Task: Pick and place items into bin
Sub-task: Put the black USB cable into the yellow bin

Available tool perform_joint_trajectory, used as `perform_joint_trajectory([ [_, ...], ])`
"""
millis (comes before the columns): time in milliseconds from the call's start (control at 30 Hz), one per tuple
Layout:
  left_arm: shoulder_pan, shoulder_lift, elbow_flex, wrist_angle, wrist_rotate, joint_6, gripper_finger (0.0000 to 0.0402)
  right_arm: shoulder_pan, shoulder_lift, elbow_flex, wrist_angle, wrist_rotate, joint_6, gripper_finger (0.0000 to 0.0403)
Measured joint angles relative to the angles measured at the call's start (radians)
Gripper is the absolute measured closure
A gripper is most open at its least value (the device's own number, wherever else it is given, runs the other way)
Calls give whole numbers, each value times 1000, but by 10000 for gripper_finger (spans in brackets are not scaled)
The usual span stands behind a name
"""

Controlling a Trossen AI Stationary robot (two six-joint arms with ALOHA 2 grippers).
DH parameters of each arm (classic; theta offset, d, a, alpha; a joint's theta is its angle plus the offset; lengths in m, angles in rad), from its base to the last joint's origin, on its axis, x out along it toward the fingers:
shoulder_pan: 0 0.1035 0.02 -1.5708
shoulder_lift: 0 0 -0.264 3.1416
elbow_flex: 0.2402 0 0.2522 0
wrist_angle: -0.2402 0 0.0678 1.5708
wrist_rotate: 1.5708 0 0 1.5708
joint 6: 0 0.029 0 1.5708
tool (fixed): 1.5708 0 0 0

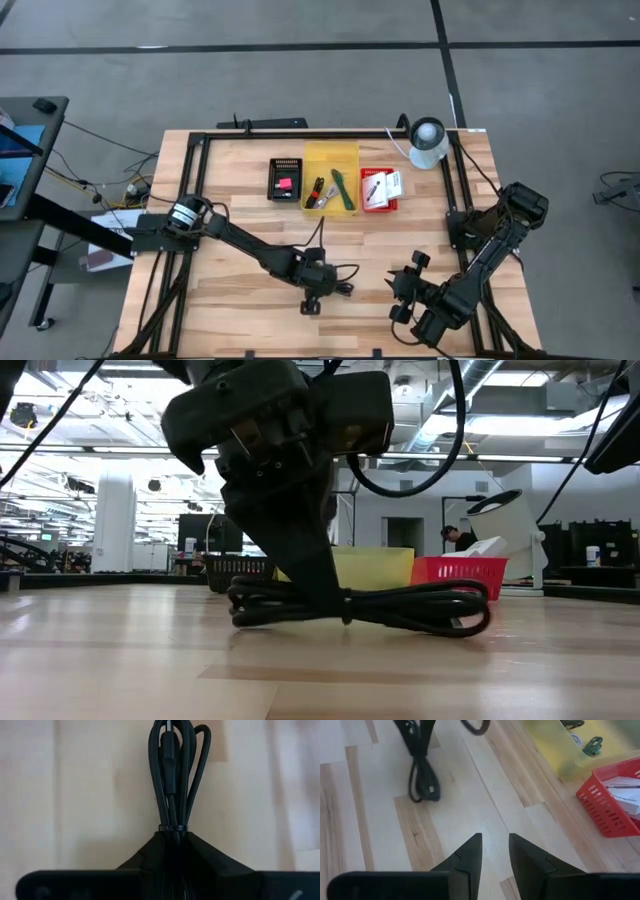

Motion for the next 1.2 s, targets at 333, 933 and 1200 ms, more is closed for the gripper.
perform_joint_trajectory([
  [333, -9, 0, 183, -315, -258, 59, 356, 0, 0, 0, 0, 0, 0, 310],
  [933, 111, 0, 438, -642, -704, 241, 355, 0, 0, 0, 1, -1, 0, 310],
  [1200, 277, 0, 440, -649, -707, 359, 354, 2, 0, 0, 2, -3, 0, 310],
])
